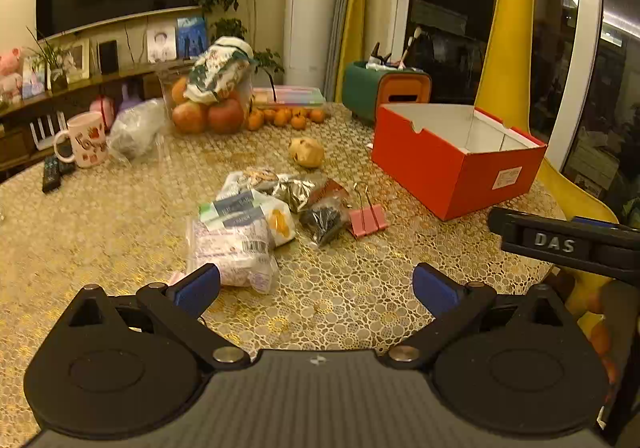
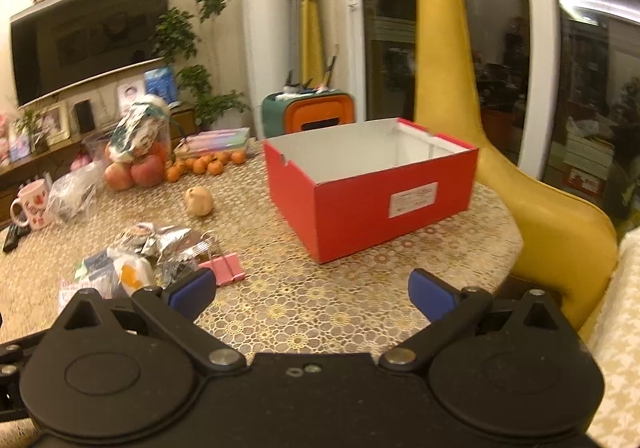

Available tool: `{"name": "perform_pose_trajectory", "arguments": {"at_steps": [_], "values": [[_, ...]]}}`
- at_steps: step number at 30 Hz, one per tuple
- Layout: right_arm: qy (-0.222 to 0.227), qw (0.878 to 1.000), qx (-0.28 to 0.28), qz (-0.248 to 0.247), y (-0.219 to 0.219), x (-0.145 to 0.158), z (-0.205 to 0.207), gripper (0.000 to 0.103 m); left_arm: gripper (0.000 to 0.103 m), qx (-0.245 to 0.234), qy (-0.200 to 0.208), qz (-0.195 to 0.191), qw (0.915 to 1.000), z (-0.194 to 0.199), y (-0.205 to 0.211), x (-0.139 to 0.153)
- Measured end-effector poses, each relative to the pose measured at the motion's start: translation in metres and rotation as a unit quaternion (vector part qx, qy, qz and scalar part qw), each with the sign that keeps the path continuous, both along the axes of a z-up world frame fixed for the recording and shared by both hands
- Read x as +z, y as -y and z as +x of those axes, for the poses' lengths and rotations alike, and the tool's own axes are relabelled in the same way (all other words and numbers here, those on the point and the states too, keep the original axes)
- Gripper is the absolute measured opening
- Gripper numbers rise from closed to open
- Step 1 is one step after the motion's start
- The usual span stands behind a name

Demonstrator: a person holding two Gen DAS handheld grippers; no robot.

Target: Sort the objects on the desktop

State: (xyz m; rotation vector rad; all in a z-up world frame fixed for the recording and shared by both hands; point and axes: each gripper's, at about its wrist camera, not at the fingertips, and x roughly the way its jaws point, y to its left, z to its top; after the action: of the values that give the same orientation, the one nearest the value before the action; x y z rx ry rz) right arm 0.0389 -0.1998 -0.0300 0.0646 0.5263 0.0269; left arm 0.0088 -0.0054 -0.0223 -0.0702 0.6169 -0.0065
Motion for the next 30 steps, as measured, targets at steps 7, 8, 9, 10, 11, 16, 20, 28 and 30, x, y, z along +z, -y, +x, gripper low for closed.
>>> {"name": "perform_pose_trajectory", "arguments": {"at_steps": [7,8,9,10,11,16,20,28,30], "values": [[-0.017,0.999,0.043,-0.012,-0.008,-0.021,0.029,0.102,0.103,0.024,-0.011,-0.005,0.9996,0.025,-0.016,-0.013],[-0.017,0.999,0.048,-0.015,-0.01,-0.023,0.032,0.102,0.103,0.028,-0.009,-0.004,0.9995,0.028,-0.018,-0.015],[-0.018,0.998,0.052,-0.018,-0.011,-0.026,0.037,0.102,0.103,0.032,-0.009,-0.004,0.9994,0.032,-0.021,-0.017],[-0.019,0.998,0.056,-0.019,-0.012,-0.028,0.041,0.102,0.103,0.039,-0.01,-0.003,0.9992,0.036,-0.024,-0.019],[-0.021,0.998,0.058,-0.019,-0.012,-0.03,0.045,0.102,0.103,0.045,-0.011,-0.003,0.9989,0.04,-0.027,-0.021],[-0.028,0.996,0.081,-0.033,-0.018,-0.041,0.068,0.102,0.103,0.072,-0.014,0.012,0.9972,0.06,-0.039,-0.034],[-0.033,0.994,0.101,-0.04,-0.026,-0.052,0.084,0.102,0.103,0.087,-0.019,0.022,0.9958,0.073,-0.047,-0.045],[-0.055,0.985,0.149,-0.066,-0.05,-0.075,0.112,0.098,0.103,0.092,-0.032,0.034,0.9946,0.093,-0.049,-0.061],[-0.057,0.984,0.154,-0.07,-0.055,-0.078,0.119,0.097,0.103,0.092,-0.035,0.04,0.9944,0.096,-0.049,-0.065]]}}
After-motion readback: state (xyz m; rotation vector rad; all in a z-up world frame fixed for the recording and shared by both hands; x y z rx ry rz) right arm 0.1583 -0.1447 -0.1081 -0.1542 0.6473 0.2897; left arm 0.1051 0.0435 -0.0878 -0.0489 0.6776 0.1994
